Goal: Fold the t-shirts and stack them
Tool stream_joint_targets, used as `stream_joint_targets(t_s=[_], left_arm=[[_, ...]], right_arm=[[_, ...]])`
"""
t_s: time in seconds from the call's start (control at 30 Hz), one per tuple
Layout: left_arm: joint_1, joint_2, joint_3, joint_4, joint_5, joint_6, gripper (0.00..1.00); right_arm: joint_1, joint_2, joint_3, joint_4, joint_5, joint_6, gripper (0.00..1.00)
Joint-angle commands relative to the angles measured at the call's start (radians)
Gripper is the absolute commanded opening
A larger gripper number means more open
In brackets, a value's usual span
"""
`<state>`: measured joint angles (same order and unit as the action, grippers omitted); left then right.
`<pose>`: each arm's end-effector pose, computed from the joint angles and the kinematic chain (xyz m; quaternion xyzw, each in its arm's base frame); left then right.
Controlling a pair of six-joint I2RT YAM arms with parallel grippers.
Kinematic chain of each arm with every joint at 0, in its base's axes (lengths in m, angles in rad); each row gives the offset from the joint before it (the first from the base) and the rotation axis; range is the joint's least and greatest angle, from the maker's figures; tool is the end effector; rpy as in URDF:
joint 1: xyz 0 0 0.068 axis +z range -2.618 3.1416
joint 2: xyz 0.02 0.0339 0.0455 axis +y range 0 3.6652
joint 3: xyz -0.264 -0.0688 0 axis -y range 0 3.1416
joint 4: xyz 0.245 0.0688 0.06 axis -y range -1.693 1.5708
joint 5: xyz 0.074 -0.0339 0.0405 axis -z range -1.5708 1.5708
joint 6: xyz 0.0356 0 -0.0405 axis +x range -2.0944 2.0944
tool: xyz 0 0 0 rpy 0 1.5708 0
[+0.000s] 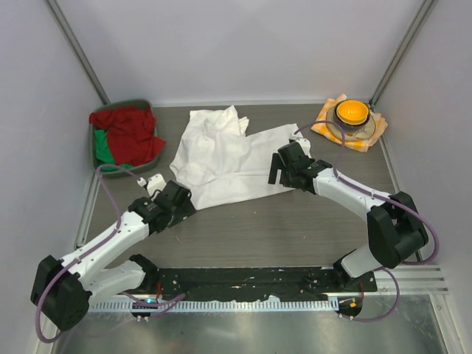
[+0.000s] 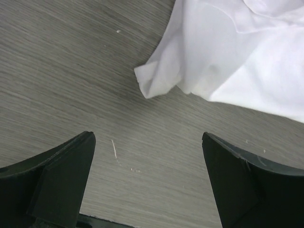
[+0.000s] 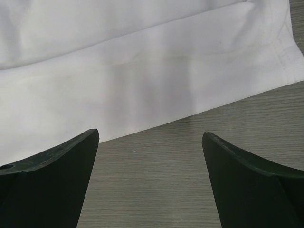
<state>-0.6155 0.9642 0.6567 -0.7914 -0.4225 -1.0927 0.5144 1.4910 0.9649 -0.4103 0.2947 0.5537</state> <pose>0.1469 -0.0860 0.2186 -0.2723 0.9122 -0.0384 0.3039 0.2706 0.1411 0.2185 0.0643 0.9387 0.0370 0.3366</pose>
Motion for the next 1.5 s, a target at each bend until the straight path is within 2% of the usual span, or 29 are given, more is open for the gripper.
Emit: stream_joint_targets(t_s=[0.0, 0.17, 0.53, 0.67, 0.9, 1.03, 1.27, 1.47], left_arm=[[0.026, 0.082, -0.003, 0.122, -0.061, 0.017, 1.00], [0.063, 0.171, -0.035, 0.236, -0.065, 0.025, 1.00], [0.154, 0.169, -0.072, 0.322, -0.012, 0.066, 0.94], [0.165, 0.186, -0.092, 0.365, 0.007, 0.070, 0.86], [0.178, 0.211, -0.134, 0.423, 0.053, 0.062, 0.62], [0.178, 0.185, -0.134, 0.406, 0.056, 0.060, 0.61], [0.180, 0.045, -0.129, 0.299, -0.001, 0.059, 0.71], [0.192, -0.001, -0.160, 0.253, 0.005, 0.045, 0.66]], right_arm=[[0.015, -0.006, 0.035, 0.047, 0.032, -0.026, 0.96], [0.015, 0.072, 0.070, 0.080, 0.034, -0.064, 0.96], [0.016, 0.255, 0.124, 0.145, -0.040, -0.098, 0.96], [0.015, 0.288, 0.118, 0.151, -0.032, -0.103, 0.96], [0.015, 0.334, 0.113, 0.146, -0.022, -0.100, 0.96], [0.016, 0.342, 0.115, 0.143, -0.020, -0.100, 0.95], [0.016, 0.345, 0.113, 0.148, -0.029, -0.103, 0.95], [0.018, 0.348, 0.115, 0.150, -0.029, -0.101, 0.95]])
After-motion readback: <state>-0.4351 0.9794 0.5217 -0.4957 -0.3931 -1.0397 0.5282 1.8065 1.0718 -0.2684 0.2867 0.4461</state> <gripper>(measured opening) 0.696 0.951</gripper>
